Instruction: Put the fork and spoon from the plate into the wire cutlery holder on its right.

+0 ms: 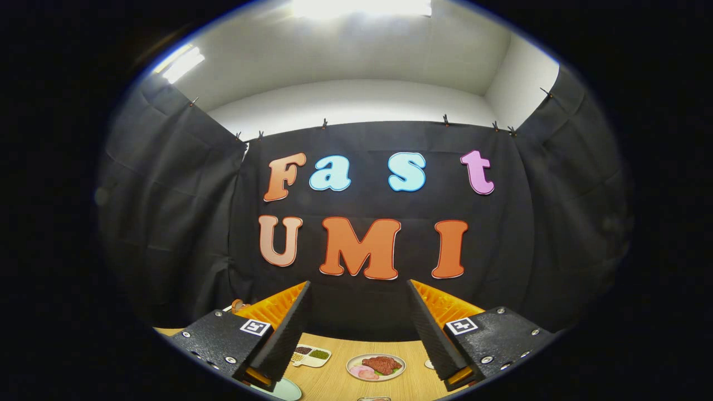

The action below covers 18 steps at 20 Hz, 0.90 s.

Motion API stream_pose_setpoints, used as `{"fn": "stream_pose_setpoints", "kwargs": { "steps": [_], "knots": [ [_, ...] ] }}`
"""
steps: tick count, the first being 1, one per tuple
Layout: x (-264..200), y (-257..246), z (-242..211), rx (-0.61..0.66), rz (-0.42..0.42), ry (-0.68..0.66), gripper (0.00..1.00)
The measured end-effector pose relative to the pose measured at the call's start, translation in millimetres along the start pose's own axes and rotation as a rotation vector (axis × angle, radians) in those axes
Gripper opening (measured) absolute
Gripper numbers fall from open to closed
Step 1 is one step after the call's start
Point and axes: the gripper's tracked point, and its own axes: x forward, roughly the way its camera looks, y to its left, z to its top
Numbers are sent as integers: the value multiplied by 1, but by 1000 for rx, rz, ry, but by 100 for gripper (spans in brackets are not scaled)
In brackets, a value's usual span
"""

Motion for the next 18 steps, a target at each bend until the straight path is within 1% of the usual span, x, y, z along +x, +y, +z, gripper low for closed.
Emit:
{"fn": "stream_pose_setpoints", "kwargs": {
  "steps": [9, 18],
  "knots": [
    [3, 6, -6, 12, 1, 14, 98],
    [17, 18, -13, 21, 5, 29, 99]
  ]
}}
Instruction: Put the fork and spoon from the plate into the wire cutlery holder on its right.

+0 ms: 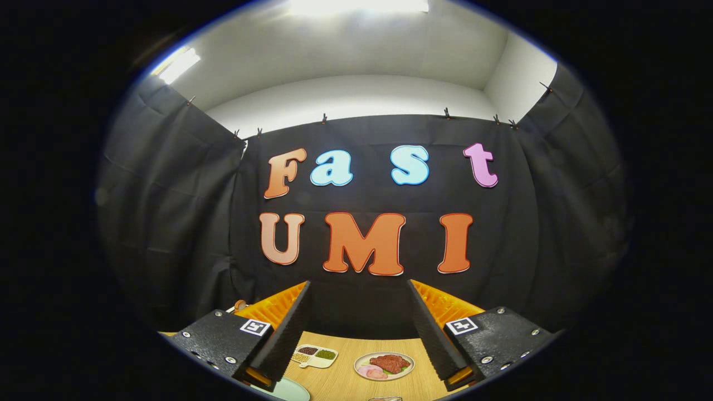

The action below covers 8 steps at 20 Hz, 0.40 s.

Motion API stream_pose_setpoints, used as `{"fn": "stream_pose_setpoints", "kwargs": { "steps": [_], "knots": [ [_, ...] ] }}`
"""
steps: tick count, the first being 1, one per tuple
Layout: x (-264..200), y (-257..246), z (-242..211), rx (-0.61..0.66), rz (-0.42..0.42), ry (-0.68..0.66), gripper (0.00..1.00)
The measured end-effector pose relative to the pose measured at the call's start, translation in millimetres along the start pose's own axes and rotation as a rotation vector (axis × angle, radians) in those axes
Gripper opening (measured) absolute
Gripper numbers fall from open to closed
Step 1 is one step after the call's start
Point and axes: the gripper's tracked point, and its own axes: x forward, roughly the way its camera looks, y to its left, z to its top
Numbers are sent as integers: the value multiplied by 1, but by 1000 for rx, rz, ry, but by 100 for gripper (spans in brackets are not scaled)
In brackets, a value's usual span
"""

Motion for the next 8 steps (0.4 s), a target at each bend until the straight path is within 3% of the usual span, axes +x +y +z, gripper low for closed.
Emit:
{"fn": "stream_pose_setpoints", "kwargs": {
  "steps": [8],
  "knots": [
    [8, 14, 0, 7, 16, 2, 98]
  ]
}}
